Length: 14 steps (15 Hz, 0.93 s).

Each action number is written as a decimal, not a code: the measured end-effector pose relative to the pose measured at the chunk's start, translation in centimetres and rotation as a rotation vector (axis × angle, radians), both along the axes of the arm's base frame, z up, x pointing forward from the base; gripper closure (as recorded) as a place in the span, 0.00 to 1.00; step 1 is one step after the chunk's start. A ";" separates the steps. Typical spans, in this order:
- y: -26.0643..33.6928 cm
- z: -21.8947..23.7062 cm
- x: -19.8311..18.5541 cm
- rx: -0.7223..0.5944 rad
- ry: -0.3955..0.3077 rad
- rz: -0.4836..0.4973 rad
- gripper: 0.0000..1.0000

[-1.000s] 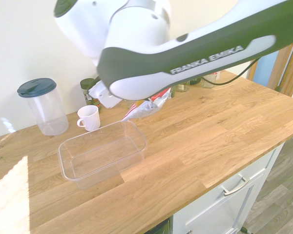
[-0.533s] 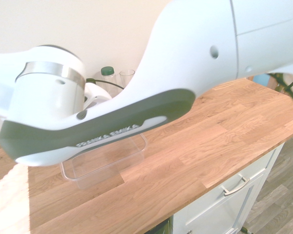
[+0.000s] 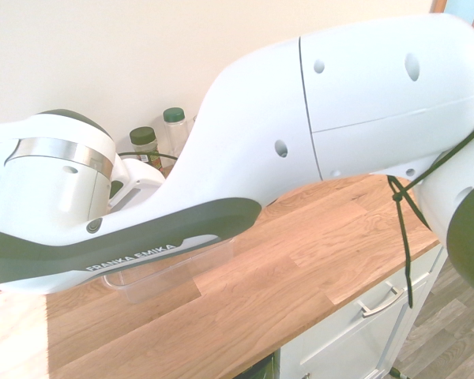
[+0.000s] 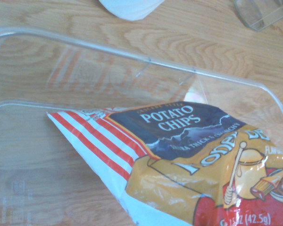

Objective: Put the chip bag into the container

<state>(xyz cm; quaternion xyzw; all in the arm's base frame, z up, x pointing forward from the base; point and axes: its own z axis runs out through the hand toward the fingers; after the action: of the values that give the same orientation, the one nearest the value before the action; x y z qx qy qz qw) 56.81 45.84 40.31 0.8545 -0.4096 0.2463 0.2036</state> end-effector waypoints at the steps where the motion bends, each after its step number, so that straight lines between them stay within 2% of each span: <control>1: 0.1 0.6 -0.1 0.011 -0.008 0.004 0.00; 5: 1.1 4.5 -1.9 0.068 -0.038 0.022 0.00; 11: 0.4 1.5 -2.3 0.089 -0.040 0.011 0.00; 14: -0.2 3.4 -4.4 0.133 -0.064 0.024 0.00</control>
<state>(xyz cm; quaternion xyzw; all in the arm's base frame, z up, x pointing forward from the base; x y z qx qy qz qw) 52.46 45.68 43.69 0.8626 -0.4212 0.2482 0.1304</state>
